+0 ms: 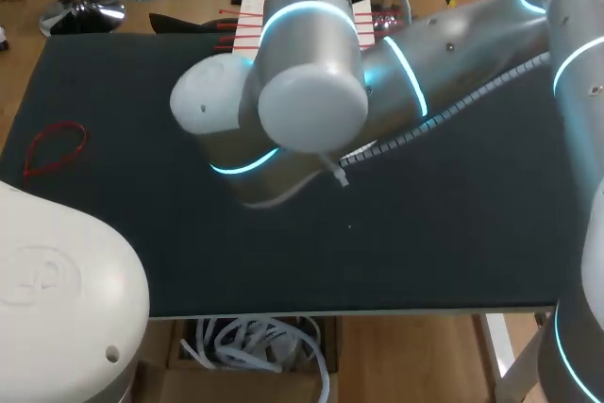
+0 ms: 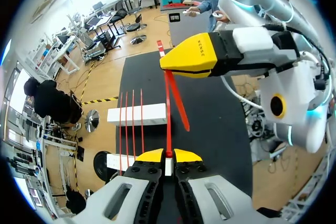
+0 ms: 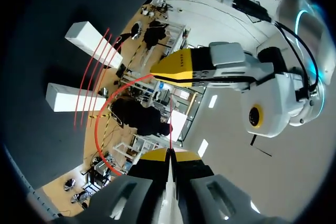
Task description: Grab the tape and strap the tape.
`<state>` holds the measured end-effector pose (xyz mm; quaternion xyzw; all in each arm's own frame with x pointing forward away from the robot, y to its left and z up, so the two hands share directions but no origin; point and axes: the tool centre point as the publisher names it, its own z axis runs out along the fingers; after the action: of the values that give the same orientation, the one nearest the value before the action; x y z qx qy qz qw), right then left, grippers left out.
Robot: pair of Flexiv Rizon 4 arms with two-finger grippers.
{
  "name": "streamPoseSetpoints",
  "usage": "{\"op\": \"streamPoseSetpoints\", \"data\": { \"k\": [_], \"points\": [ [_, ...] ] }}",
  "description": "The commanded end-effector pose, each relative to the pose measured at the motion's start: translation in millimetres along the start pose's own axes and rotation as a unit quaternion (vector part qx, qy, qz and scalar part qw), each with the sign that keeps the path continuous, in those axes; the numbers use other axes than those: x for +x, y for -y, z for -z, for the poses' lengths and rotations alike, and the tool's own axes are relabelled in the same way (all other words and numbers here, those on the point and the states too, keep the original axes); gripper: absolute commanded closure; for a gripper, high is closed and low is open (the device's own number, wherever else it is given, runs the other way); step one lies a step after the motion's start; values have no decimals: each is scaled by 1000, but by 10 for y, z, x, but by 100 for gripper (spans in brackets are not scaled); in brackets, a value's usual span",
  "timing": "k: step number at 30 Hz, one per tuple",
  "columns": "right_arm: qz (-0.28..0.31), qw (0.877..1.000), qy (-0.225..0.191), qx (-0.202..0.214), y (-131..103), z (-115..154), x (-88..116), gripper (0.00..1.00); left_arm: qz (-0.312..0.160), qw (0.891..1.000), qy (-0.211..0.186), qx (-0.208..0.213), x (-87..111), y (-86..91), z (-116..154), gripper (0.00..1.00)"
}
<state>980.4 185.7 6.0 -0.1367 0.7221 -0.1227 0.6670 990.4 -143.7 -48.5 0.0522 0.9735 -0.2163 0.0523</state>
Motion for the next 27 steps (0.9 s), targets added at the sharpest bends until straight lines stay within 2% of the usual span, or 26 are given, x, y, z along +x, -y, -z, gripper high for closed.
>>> {"op": "streamPoseSetpoints", "data": {
  "k": [1,7,15,22,27],
  "points": [
    [2,1000,-12,-7,35,31,-50,100,1,1000,-1,-2,2,3,8,100],
    [29,1000,-9,-9,19,52,9,100,1,1000,-1,-2,2,3,8,100],
    [90,995,23,31,58,47,6,100,1,1000,-1,-2,2,3,8,100],
    [82,994,20,63,51,15,113,100,1,1000,-1,-2,2,3,8,100],
    [56,995,21,80,64,-9,155,100,1,1000,-1,-2,2,3,8,100]
  ]
}}
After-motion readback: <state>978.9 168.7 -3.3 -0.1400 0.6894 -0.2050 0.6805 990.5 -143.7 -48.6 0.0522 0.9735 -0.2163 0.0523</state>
